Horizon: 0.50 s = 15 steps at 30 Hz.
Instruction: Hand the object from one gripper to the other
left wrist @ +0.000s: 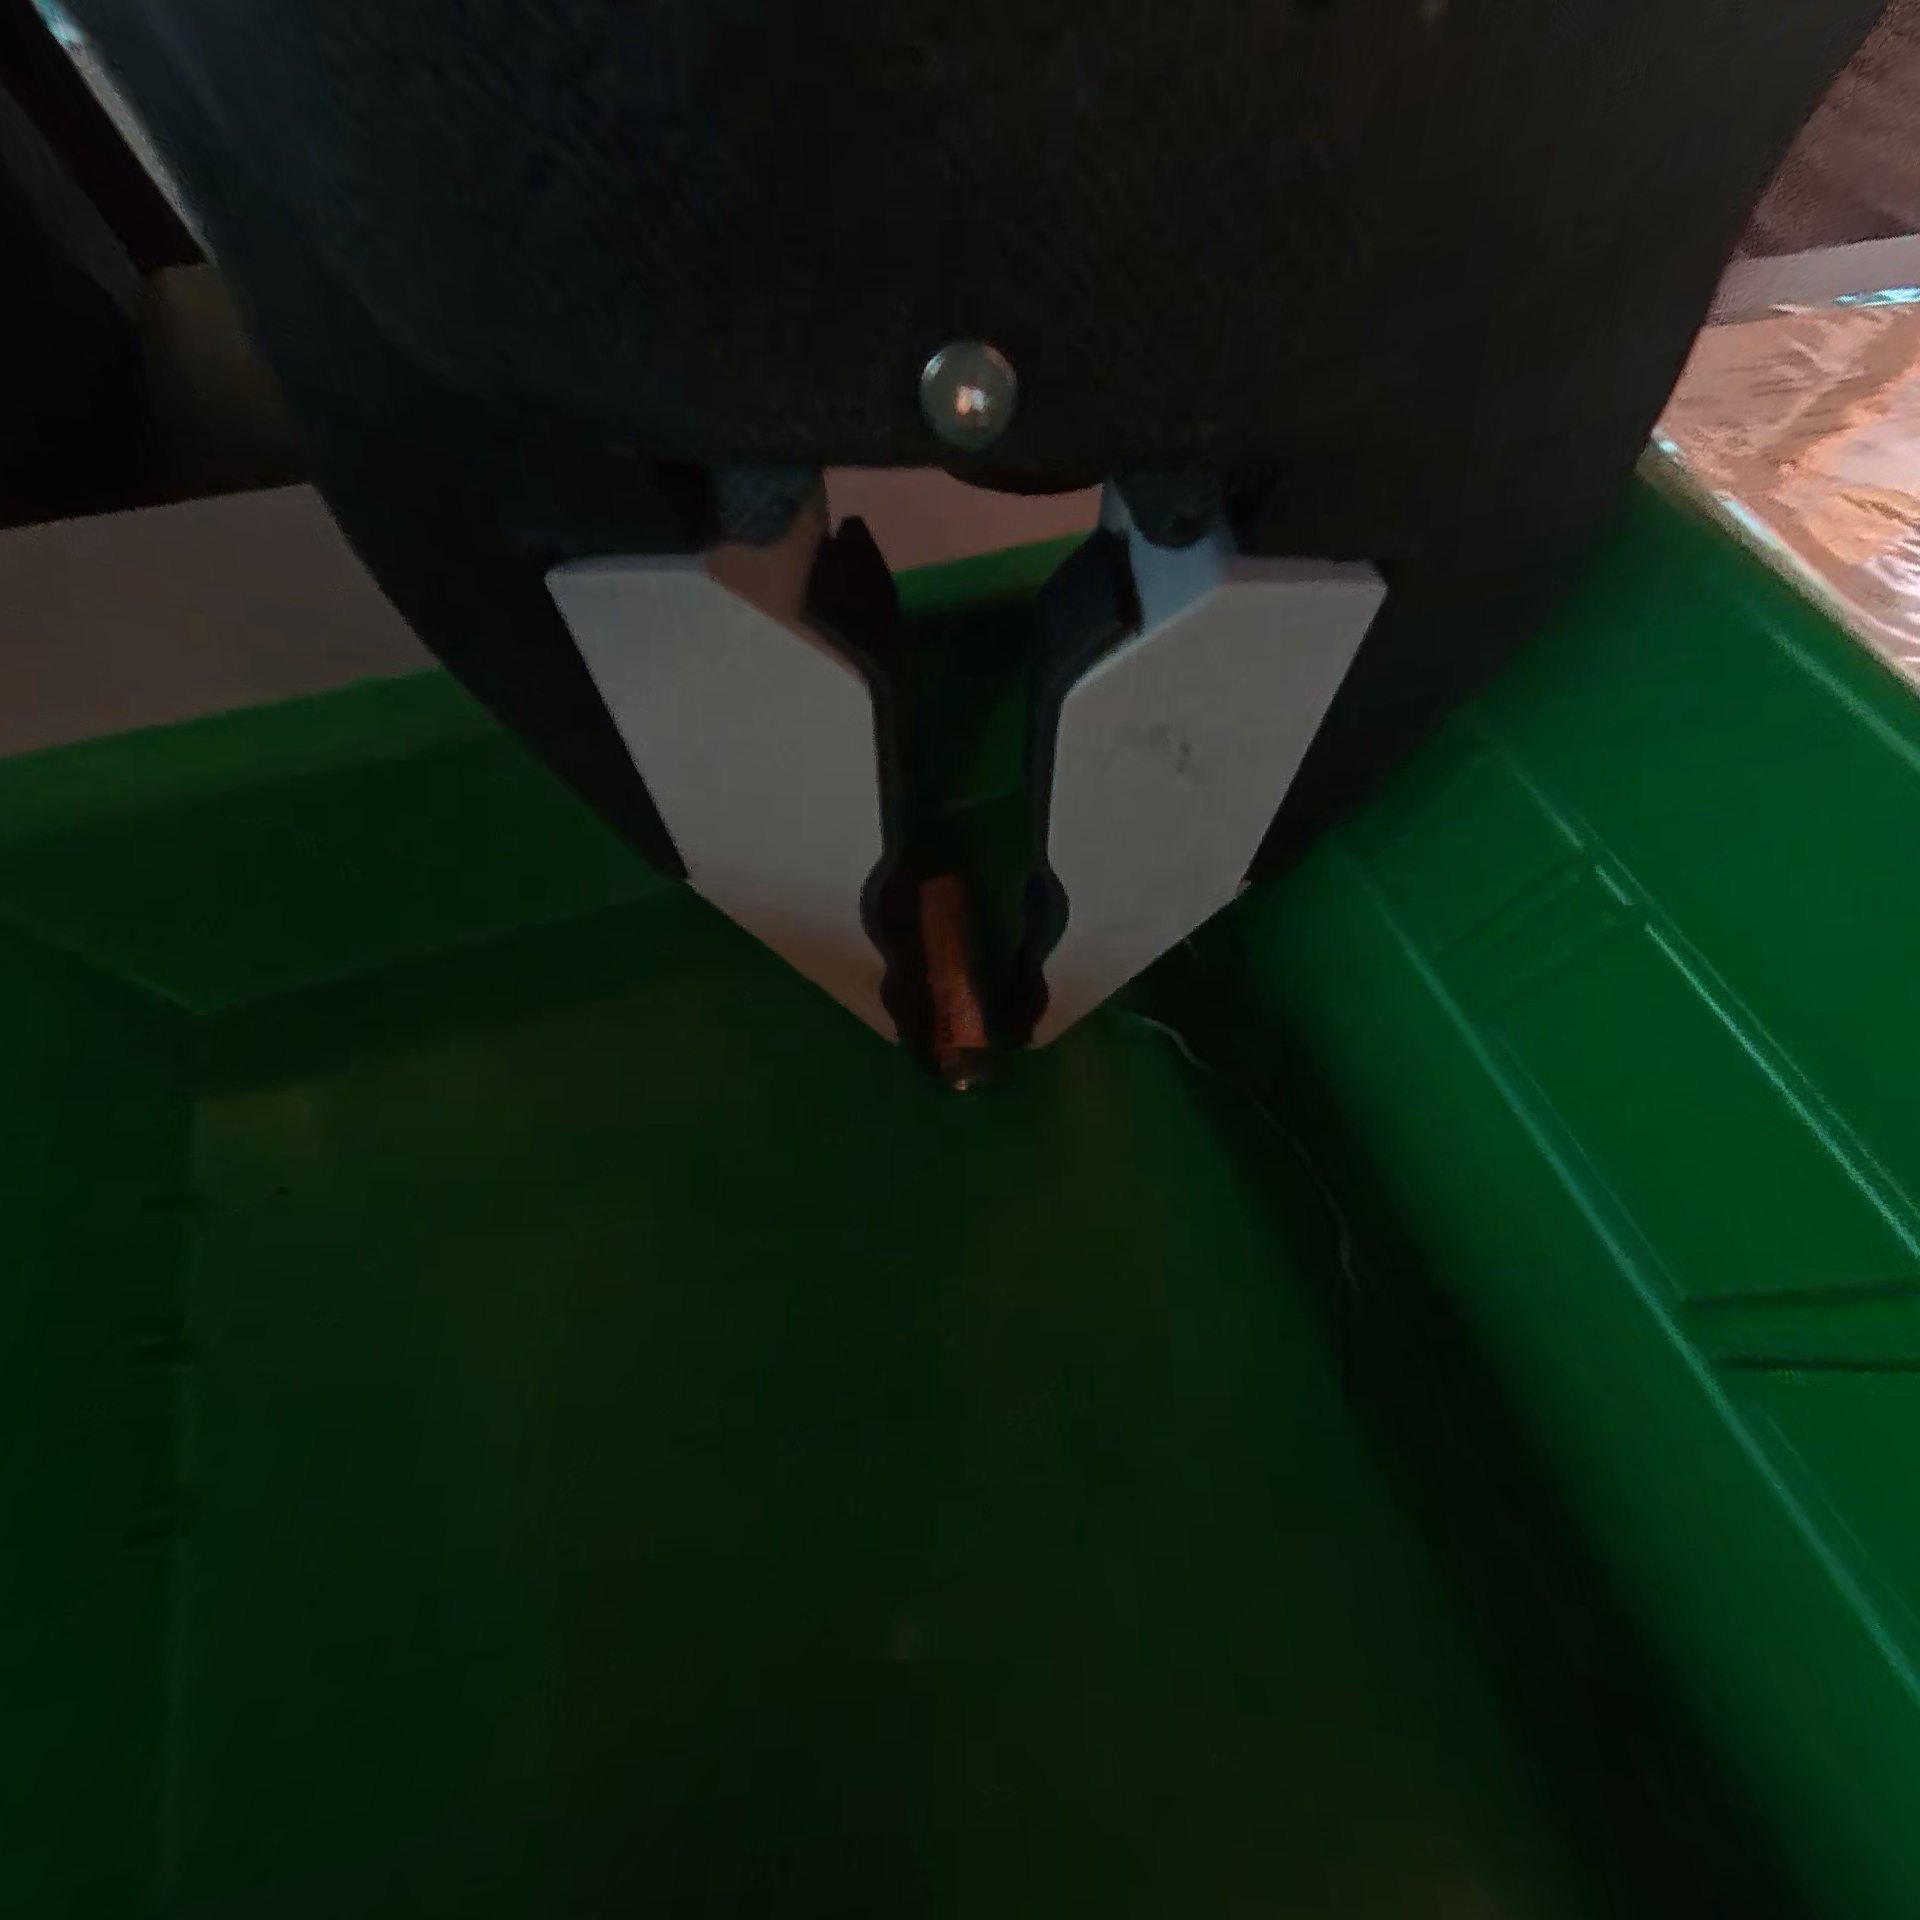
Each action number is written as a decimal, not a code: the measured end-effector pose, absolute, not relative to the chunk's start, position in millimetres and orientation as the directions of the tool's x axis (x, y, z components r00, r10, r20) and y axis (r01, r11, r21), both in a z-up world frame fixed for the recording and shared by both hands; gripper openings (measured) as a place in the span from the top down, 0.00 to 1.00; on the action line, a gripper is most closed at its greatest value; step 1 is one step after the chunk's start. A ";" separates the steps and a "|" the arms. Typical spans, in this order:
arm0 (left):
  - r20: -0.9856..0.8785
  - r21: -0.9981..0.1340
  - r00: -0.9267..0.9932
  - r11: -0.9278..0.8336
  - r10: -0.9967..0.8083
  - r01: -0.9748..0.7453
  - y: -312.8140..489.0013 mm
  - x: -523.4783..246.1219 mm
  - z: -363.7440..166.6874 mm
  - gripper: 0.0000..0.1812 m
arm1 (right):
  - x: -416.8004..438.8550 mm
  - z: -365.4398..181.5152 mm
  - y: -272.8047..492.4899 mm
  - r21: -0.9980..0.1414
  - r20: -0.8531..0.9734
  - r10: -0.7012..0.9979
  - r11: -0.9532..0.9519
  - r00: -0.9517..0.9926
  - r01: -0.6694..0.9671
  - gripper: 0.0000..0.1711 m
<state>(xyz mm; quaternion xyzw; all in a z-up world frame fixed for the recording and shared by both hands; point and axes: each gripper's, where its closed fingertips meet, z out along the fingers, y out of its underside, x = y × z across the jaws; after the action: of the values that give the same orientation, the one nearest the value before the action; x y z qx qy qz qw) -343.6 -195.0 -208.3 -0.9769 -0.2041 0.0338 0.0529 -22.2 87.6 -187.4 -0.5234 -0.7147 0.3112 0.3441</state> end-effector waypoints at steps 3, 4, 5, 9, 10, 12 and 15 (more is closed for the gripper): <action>-0.039 -0.113 0.909 -0.906 0.414 0.408 -199.2 -344.0 -208.5 0.89 | -22.1 -187.1 86.8 -0.806 0.162 0.962 0.257 -0.218 0.533 0.42; -0.037 -0.108 0.909 -0.906 0.416 0.410 -201.3 -343.8 -208.6 0.88 | -22.0 -187.3 86.5 -0.806 0.163 0.962 0.258 -0.220 0.533 0.42; -0.033 -0.111 0.908 -0.905 0.417 0.412 -202.1 -343.7 -208.7 0.89 | -22.0 -187.7 86.2 -0.805 0.164 0.961 0.260 -0.221 0.534 0.42; -0.041 -0.136 0.909 -0.904 0.415 0.406 -202.4 -344.6 -208.9 0.91 | -22.0 -188.5 86.3 -0.802 0.167 0.961 0.263 -0.222 0.536 0.42; -0.043 -0.134 0.911 -0.906 0.410 0.402 -202.8 -343.9 -209.0 0.91 | -22.0 -188.4 86.6 -0.802 0.167 0.961 0.262 -0.221 0.536 0.43; -0.046 -0.126 0.918 -0.914 0.395 0.387 -203.5 -341.6 -209.2 0.93 | -22.1 -188.1 87.3 -0.803 0.166 0.961 0.261 -0.219 0.536 0.43; -0.057 -0.110 0.936 -0.934 0.348 0.341 -204.3 -338.3 -209.7 0.95 | -22.4 -187.7 88.3 -0.805 0.167 0.962 0.259 -0.215 0.534 0.43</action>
<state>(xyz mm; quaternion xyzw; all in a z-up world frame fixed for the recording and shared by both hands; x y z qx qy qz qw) -338.3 -204.3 -209.7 -0.9826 -0.1753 0.0379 0.0491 -22.4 88.3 -187.7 -0.5232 -0.7147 0.3108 0.3447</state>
